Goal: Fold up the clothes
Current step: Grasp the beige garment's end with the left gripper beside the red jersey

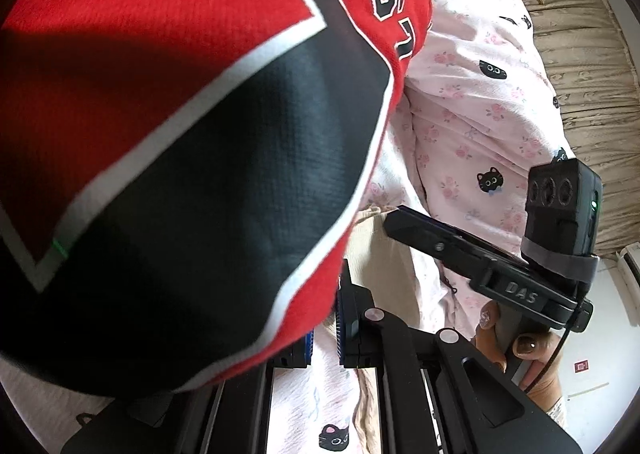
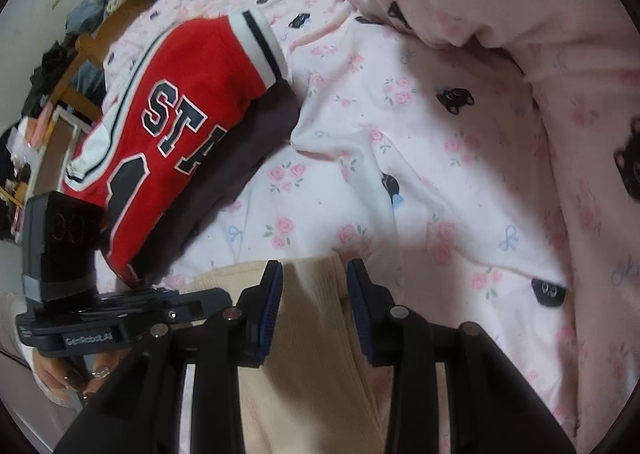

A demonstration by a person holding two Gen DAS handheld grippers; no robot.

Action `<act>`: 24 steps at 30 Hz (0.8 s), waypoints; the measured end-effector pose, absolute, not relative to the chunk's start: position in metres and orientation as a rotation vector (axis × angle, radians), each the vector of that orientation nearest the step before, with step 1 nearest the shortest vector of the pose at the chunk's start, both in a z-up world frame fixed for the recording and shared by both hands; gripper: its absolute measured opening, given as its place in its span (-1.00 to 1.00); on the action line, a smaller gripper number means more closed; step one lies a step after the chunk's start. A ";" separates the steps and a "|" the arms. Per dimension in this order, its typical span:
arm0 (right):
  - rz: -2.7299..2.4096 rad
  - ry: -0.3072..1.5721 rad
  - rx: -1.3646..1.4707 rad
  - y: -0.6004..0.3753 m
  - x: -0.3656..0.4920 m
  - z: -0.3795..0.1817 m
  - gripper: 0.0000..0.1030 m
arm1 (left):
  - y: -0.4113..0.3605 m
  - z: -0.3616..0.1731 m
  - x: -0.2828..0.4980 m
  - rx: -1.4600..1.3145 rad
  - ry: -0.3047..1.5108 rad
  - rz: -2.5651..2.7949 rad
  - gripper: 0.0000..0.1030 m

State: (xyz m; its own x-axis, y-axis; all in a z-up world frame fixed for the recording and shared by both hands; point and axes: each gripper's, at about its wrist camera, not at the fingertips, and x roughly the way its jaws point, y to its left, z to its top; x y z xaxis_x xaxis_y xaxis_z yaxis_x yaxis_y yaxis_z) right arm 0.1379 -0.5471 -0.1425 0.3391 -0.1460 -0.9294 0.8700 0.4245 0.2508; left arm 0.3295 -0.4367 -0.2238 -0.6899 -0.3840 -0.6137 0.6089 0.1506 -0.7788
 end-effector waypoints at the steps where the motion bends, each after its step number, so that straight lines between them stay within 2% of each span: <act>1: -0.788 1.022 0.885 -0.548 0.141 -0.144 -0.31 | -0.436 -0.224 0.329 0.223 1.666 -1.644 -0.87; 7: -0.774 1.065 0.922 -0.556 0.142 -0.163 -0.31 | -0.434 -0.228 0.326 0.242 1.664 -1.637 -0.87; 9: -0.758 1.065 0.927 -0.555 0.145 -0.166 -0.40 | -0.433 -0.229 0.325 0.245 1.664 -1.637 -0.87; 11: -0.731 1.065 0.927 -0.553 0.148 -0.165 -0.73 | -0.432 -0.229 0.324 0.244 1.664 -1.639 -0.87; 12: -0.718 1.063 0.928 -0.552 0.150 -0.165 -0.76 | -0.431 -0.228 0.324 0.243 1.662 -1.640 -0.87; 20: -0.755 0.984 0.882 -0.546 0.139 -0.129 -0.77 | -0.417 -0.213 0.315 0.200 1.601 -1.714 -0.87; 24: -0.778 0.944 0.865 -0.537 0.131 -0.112 -0.77 | -0.403 -0.191 0.304 0.172 1.488 -1.825 -0.87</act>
